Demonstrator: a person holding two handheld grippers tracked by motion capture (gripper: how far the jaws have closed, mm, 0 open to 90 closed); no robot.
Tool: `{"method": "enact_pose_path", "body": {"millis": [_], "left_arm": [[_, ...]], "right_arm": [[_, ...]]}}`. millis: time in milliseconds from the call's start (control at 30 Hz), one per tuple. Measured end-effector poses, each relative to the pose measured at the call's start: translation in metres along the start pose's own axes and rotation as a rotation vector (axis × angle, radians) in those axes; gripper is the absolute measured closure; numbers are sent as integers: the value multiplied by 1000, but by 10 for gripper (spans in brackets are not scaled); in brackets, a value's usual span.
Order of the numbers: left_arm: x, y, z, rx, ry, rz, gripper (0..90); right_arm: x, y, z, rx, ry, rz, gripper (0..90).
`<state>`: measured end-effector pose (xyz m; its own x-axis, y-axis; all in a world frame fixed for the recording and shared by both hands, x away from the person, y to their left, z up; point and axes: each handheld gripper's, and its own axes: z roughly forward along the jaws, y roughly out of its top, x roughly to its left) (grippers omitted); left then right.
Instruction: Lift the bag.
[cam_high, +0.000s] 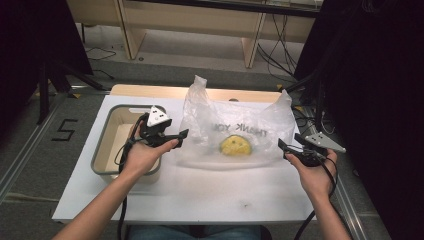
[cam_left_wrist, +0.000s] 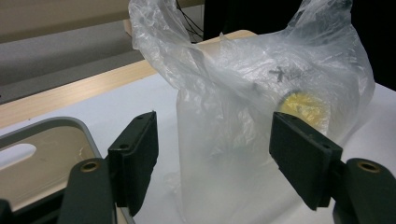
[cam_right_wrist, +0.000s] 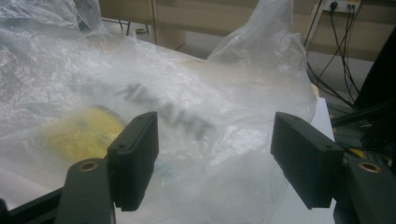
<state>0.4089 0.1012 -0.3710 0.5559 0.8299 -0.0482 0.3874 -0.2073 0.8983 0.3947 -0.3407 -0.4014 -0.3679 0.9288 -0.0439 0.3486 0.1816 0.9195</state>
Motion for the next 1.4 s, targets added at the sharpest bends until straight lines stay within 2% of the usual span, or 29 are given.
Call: {"method": "enact_pose_path", "body": {"millis": [167, 367, 633, 1133, 1400], "left_arm": [[-1, -4, -5, 7, -15, 17, 323], [-2, -10, -14, 8, -36, 18, 321], [0, -25, -26, 24, -63, 50, 298], [-5, -53, -36, 53, -113, 101, 288], [-6, -61, -37, 51, -123, 112, 284]], "right_arm": [[3, -3, -3, 7, 17, -10, 334], [6, -6, -8, 14, 42, -25, 334], [8, -16, -12, 46, 78, -40, 334], [11, -38, -23, 70, 161, -37, 336], [13, -51, -30, 63, 182, -8, 340]]}}
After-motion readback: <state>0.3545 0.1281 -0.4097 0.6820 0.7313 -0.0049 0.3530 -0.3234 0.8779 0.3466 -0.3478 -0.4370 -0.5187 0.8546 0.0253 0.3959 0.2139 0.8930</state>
